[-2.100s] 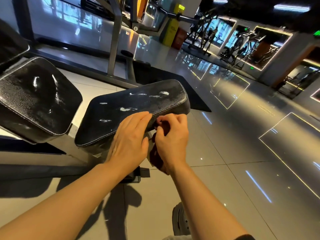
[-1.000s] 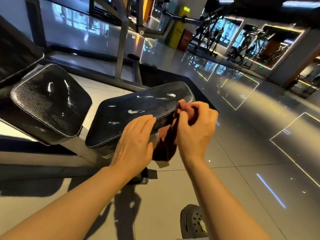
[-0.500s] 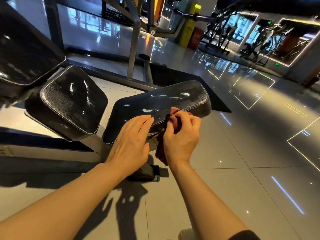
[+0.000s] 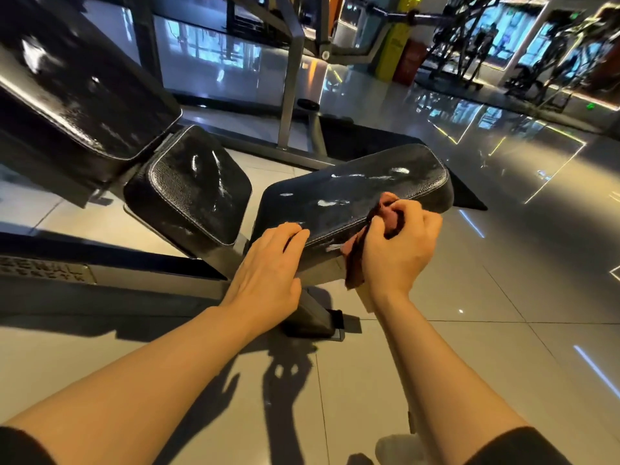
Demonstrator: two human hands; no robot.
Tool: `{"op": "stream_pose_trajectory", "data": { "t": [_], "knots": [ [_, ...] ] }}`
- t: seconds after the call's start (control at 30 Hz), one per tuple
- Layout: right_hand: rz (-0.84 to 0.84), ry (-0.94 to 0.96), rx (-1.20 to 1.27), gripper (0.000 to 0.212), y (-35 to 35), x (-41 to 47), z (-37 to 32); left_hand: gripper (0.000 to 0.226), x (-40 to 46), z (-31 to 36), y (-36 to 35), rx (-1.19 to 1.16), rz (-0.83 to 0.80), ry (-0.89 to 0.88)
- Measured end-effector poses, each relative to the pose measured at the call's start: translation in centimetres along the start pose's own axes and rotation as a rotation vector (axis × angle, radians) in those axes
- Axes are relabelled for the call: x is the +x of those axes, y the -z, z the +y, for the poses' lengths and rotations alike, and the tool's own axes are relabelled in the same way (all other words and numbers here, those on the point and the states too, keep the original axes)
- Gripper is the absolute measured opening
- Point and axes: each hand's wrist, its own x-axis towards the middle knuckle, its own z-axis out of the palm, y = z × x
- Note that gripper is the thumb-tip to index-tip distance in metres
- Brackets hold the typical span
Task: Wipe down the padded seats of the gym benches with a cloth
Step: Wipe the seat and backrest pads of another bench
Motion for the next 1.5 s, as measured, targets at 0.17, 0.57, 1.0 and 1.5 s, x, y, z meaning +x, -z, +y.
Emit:
{"op": "stream_pose_trajectory", "data": {
  "t": [0.17,0.57,1.0,1.5],
  "knots": [
    [-0.074,0.104,-0.038,0.015,-2.9,-3.7,0.5,0.073,-0.8,-1.8,0.5,0.066,-0.078,0.004],
    [-0.417,0.131,0.052,0.018,-1.7,-7.2,1.5,0.074,-1.6,-1.3,0.5,0.051,-0.182,0.037],
    [-0.233,0.245,-0.046,0.018,-4.9,-8.7,1.2,0.074,-1.9,-3.5,1.7,0.018,-0.250,0.061],
    [-0.164,0.285,-0.114,0.023,-4.6,-7.9,1.5,0.076,-3.0,-5.6,2.2,-0.029,-0.334,0.149]
  ]
}}
